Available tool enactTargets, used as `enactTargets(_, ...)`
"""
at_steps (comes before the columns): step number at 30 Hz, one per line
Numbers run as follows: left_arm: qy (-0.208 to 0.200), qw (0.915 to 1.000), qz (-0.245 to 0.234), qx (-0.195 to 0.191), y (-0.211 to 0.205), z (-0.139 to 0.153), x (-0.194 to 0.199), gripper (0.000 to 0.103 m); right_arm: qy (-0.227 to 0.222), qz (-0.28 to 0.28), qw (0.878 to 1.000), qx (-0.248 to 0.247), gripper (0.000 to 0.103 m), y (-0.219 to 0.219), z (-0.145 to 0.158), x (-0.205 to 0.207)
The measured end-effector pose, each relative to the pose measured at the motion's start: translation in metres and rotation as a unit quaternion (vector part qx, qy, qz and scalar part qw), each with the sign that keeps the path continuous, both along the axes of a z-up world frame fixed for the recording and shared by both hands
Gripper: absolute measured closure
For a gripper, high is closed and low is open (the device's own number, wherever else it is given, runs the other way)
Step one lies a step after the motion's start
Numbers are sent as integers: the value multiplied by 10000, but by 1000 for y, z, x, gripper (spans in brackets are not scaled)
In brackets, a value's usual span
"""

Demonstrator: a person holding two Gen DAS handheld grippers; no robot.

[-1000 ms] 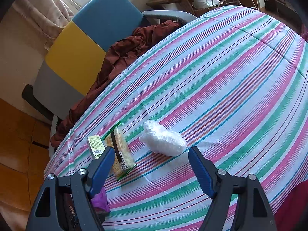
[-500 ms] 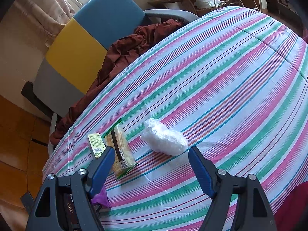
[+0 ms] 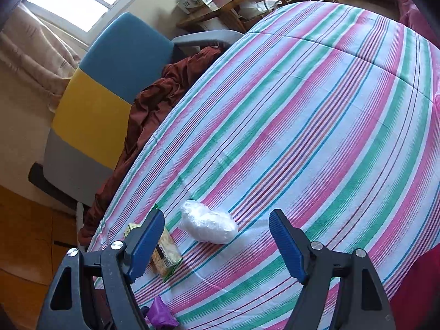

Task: Organize objects
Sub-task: 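Grasp the purple candy packet with the left gripper, then hold the purple packet with the left gripper while the right grasps the clear plastic bag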

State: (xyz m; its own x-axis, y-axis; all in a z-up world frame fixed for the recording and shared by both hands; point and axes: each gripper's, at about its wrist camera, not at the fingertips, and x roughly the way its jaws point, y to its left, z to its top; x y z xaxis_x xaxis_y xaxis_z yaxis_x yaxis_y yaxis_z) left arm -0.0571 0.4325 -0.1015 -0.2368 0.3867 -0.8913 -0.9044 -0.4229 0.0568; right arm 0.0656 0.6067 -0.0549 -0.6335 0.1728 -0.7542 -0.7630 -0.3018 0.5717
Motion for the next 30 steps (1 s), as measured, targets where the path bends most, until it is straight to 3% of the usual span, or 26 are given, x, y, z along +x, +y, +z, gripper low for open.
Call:
enactTargets(3, -296, 9976, 534, 312, -13, -1, 2, 53, -47, 12, 10000, -63, 23, 1, -3, -2)
enactTargets(7, -110, 9949, 866, 509, -35, -1, 24, 53, -133, 327, 9994, -58, 23, -4, -6, -15)
enactTargets(10, -134, 9925, 1006, 675, -49, -1, 32, 53, -329, 604, 9974, 228, 23, -13, -1, -28)
enactTargets(22, -249, 9874, 1133, 1072, -75, -3, 41, 53, -1319, 881, 9836, 861, 23, -18, -12, -55)
enactTargets(30, -276, 9857, 1109, 1234, -82, -3, 42, 53, -1744, 1321, 9643, 1493, 23, -32, -13, -83)
